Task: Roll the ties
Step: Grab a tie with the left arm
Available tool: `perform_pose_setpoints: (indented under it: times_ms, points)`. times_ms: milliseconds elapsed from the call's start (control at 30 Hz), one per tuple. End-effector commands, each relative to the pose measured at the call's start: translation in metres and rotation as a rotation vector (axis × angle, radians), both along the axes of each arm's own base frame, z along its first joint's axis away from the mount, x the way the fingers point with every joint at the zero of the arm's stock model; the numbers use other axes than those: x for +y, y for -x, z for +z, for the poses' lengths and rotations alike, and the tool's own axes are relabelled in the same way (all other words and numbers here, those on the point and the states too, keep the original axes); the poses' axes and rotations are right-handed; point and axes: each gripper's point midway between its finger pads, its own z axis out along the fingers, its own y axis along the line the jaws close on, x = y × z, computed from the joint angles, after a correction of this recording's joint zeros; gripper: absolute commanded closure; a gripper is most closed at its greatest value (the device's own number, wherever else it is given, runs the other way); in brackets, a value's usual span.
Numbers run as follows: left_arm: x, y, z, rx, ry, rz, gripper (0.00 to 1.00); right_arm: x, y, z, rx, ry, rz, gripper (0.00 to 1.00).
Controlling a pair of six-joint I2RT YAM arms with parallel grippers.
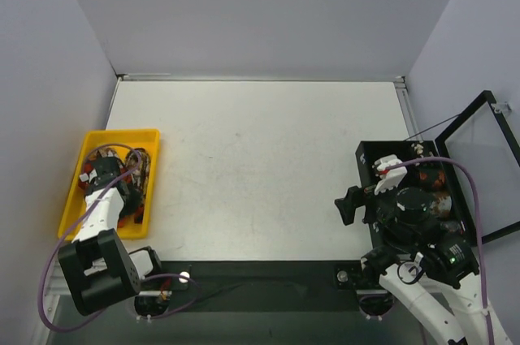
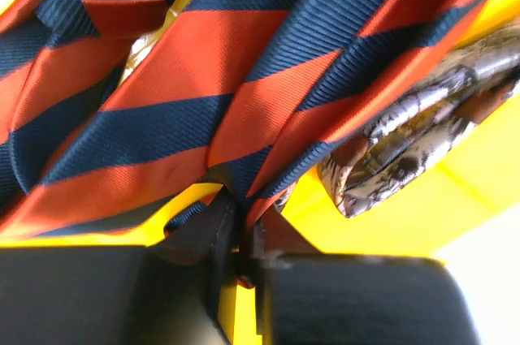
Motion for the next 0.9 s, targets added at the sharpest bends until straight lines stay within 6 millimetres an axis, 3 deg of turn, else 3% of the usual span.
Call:
perform_pose_setpoints:
  times_ms: [0,67,100,233,333,400,533,667,867]
  points:
    - [0.007,-0.023,0.031,-0.112,-0.035,-0.023,0.97,0.008,-0.003,0.010,-0.001,0.000,0.033,0.00]
    - [0.005,-0.023,0.047,-0.119,-0.036,-0.046,1.00,0.009,-0.003,0.011,0.001,-0.004,0.040,0.00]
    - [0.006,-0.030,0.069,-0.175,-0.055,-0.055,1.00,0.009,-0.004,0.013,-0.002,-0.004,0.039,0.00]
    - [0.008,-0.032,0.120,-0.253,-0.108,-0.072,1.00,0.008,-0.006,0.016,-0.005,0.000,0.026,0.00]
    - [0.007,-0.029,0.142,-0.275,-0.131,-0.096,1.00,0.008,-0.008,0.016,0.001,0.005,0.023,0.00]
    - [0.002,-0.027,0.146,-0.283,-0.118,-0.116,1.00,0.009,-0.009,0.016,0.006,0.008,0.023,0.00]
    - [-0.017,-0.031,0.142,-0.303,-0.034,-0.155,1.00,0.010,-0.010,0.014,0.020,0.008,0.021,0.00]
    - [-0.020,-0.026,0.126,-0.265,-0.019,-0.161,0.97,0.013,-0.008,0.008,0.040,-0.006,0.027,0.00]
    - [-0.032,-0.014,0.087,-0.228,0.043,-0.157,0.80,0.017,-0.003,0.001,0.065,-0.042,0.035,0.00]
